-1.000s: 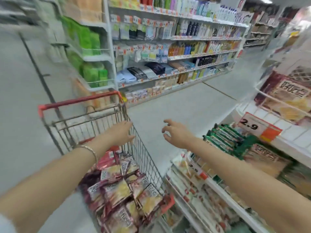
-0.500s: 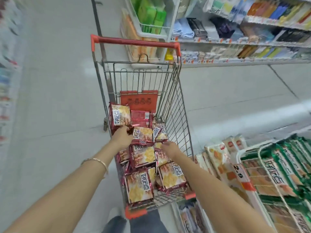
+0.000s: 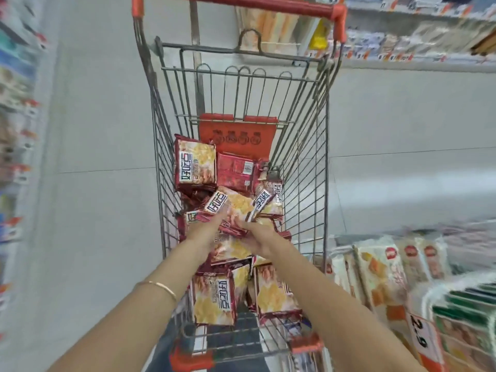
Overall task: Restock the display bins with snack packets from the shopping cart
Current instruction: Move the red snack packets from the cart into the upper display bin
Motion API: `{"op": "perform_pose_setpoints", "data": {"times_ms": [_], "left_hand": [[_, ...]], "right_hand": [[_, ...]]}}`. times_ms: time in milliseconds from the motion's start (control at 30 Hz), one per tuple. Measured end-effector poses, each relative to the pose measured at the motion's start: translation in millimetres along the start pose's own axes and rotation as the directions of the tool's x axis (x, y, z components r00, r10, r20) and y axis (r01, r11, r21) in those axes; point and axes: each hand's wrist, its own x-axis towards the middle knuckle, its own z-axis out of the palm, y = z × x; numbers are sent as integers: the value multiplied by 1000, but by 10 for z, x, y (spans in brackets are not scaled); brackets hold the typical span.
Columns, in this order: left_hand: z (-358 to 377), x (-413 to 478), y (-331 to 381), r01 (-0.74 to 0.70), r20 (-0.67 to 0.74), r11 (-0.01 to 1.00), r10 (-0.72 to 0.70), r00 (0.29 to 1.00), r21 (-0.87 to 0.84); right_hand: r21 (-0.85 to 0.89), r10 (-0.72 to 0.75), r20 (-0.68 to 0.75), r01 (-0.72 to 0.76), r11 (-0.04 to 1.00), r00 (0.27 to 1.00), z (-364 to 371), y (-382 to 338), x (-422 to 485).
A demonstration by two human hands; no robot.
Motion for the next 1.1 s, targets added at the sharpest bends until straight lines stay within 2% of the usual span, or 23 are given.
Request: {"op": "perform_pose_setpoints", "data": {"times_ms": [67,100,133,200,233,267,300,367,433,500,533,600,667,733,833,1000,1033,1100], "left_hand": [[81,52,-5,54,37,946,-45,998,-321],[93,65,-17,30,10,918,-29,1000,-395],[86,58,-28,-31,-51,916,12,999,-400],[10,43,-15,-200,-175,940,155,972,-277],[-69,44,-5,-279,-198,938,239,951,-205],[-135,36,8,-331,-199,933,301,933,-142],[-216,54,19,-349,-190,934,331,924,-73],[-330,85,28,-340,-176,939,344,922,54],[-376,76,11,-318,-138,941,332,933,114],[-382,43,-42,-308,-123,940,326,937,146],[-376,10,-60,-302,-114,939,322,940,164],[-383,-65,-77,-259,-87,956,272,958,139],[-410,-96,-90,-226,-66,968,233,970,106],[-447,-115,-100,-215,-41,971,220,975,105],[-467,-196,-90,-245,-19,965,248,969,93],[-410,-345,-10,-326,40,928,325,945,181],[-399,-373,14,-340,57,917,336,940,207],[-364,-390,60,-342,109,895,324,940,286]], "right_hand": [[-55,49,217,-38,998,975,-44,64,-271],[-108,32,259,-4,994,965,-104,74,-419],[-158,-12,252,54,986,968,-217,74,-459],[-381,-110,87,135,915,990,-451,89,-453],[-546,-151,-22,114,830,988,-572,130,-401],[-711,-193,-98,67,700,976,-669,200,-339],[-841,-218,-124,14,541,968,-721,284,-295],[-956,-202,-119,-58,289,972,-784,471,-215],[-995,-199,-93,-96,-6,976,-808,597,-140],[-940,-164,-118,-163,-300,979,-820,689,-34],[-899,-138,-142,-186,-396,980,-823,731,31],[-862,-84,-176,-195,-469,981,-783,758,133],[-868,-29,-163,-158,-470,986,-727,684,172],[-904,2,-101,-91,-417,995,-695,575,119],[-971,-11,23,20,-237,1000,-698,446,-53],[-967,-207,196,224,122,958,-743,-124,-636],[-950,-240,225,268,162,944,-731,-296,-790],[-923,-271,287,341,178,919,-661,-636,-1108]]}}
